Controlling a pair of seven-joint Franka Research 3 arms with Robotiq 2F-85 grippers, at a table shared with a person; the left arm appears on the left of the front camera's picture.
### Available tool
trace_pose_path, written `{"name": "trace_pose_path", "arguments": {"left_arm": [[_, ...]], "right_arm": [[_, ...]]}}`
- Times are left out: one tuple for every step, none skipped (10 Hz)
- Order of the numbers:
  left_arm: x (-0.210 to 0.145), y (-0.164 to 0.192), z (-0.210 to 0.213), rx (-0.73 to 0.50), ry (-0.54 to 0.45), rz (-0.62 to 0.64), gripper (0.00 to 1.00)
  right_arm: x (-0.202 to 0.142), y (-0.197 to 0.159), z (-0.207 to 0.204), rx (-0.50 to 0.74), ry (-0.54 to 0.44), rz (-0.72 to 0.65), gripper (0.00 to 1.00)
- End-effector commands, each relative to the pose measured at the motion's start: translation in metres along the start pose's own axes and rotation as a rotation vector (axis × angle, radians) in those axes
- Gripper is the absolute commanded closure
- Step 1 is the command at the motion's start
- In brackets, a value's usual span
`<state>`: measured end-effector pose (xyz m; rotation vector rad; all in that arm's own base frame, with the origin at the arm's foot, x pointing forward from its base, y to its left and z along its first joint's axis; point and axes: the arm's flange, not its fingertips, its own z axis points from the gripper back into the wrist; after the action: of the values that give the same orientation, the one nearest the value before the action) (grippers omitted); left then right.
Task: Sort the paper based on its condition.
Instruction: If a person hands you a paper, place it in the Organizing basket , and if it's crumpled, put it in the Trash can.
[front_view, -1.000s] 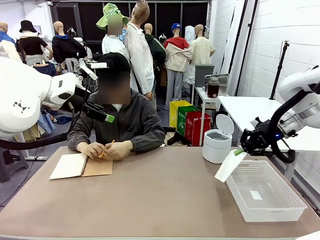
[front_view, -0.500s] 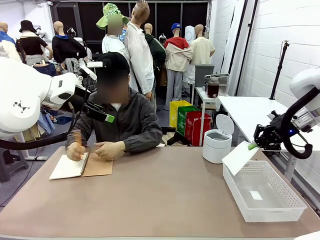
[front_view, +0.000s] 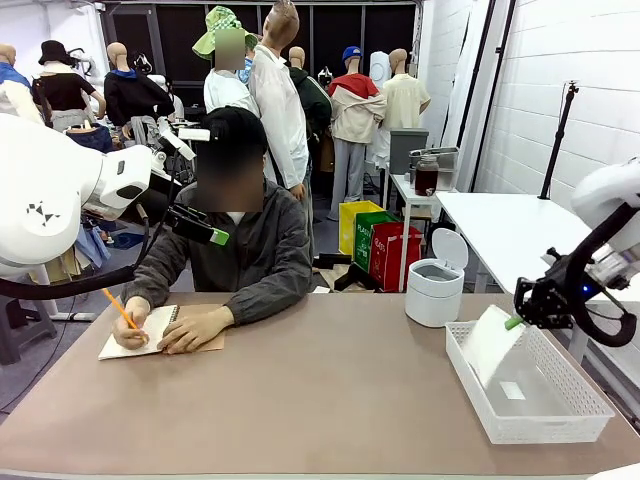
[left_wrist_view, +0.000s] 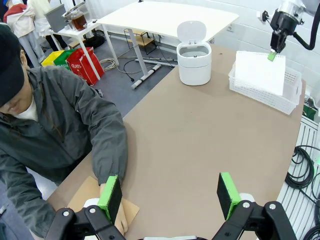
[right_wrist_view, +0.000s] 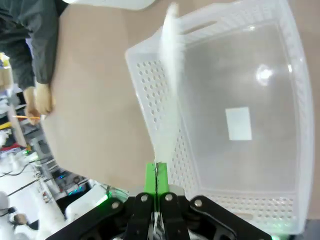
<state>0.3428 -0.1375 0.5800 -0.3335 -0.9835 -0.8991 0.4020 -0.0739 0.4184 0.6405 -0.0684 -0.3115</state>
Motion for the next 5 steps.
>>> {"name": "trace_pose_path", "arguments": {"left_arm": [[-0.001, 0.001, -0.001, -0.005, 0.004, -0.01, 0.0], [-0.001, 0.001, -0.001, -0.005, 0.004, -0.01, 0.0], [-0.001, 0.001, -0.001, -0.005, 0.004, -0.01, 0.0], [-0.001, 0.001, -0.001, -0.005, 0.004, -0.01, 0.0], [-0.001, 0.001, -0.001, -0.005, 0.004, -0.01, 0.0]], "right_arm": [[-0.016, -0.004, -0.011, -0.03, 0.01, -0.034, 1.0], [-0.019, -0.008, -0.017, -0.042, 0.021, -0.039, 1.0], [-0.022, -0.01, -0.024, -0.057, 0.028, -0.047, 1.0], [-0.025, -0.014, -0.033, -0.081, 0.044, -0.057, 1.0], [-0.028, -0.018, -0.043, -0.119, 0.057, -0.075, 1.0]]}}
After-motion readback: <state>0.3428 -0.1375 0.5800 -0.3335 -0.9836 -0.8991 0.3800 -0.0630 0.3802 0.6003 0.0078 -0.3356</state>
